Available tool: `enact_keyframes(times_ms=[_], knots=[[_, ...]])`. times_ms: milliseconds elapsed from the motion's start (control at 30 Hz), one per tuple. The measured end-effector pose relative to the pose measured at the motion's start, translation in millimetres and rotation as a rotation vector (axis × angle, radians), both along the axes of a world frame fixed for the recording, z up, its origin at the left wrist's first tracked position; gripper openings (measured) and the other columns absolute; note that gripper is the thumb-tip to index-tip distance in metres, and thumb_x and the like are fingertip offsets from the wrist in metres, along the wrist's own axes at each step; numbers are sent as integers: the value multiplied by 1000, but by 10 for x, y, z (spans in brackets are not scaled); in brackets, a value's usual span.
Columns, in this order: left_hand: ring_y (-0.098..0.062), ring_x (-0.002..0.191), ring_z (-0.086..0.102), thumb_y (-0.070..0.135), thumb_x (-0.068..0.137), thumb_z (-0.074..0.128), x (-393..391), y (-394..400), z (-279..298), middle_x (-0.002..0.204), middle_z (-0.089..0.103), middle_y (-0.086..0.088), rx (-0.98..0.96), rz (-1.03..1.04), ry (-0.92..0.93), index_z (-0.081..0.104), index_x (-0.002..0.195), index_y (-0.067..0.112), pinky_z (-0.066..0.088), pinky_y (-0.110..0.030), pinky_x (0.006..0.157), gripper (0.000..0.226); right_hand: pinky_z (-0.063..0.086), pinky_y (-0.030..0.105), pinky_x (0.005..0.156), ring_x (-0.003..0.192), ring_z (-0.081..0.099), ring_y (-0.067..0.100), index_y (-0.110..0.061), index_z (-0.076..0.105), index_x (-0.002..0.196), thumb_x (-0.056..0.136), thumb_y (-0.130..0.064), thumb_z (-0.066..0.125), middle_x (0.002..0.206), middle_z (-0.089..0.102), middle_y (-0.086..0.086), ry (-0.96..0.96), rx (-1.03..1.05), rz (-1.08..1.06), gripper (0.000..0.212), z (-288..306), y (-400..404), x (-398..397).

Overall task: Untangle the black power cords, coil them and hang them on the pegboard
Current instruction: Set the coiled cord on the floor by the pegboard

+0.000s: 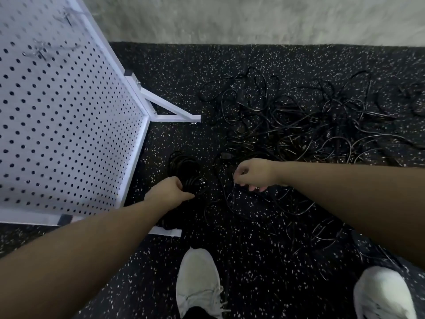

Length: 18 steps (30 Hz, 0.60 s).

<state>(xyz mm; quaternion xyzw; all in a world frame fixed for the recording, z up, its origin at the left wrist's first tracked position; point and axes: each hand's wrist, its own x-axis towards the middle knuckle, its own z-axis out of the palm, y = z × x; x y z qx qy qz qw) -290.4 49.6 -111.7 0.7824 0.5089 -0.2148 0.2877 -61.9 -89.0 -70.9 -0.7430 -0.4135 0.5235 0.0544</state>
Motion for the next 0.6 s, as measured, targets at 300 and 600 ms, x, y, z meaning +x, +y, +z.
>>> enact_keyframes(times_ms=[300, 600], knots=[[-18, 91, 63, 54, 93, 63, 69, -56, 394, 96, 64, 8, 164, -124, -52, 56, 98, 31, 54, -36, 83, 24, 55, 31, 72, 88, 63, 16, -18, 62, 124, 103, -30, 53, 116, 66, 5, -39, 17, -52, 26, 241, -393, -37], [-11, 92, 63, 31, 96, 64, 581, -560, 242, 101, 65, 11, -21, -318, -264, 60, 103, 30, 53, -29, 84, 8, 52, 23, 74, 88, 63, 15, -27, 66, 107, 98, -17, 60, 92, 62, -10, -108, 40, -47, 15, -55, -856, 152]])
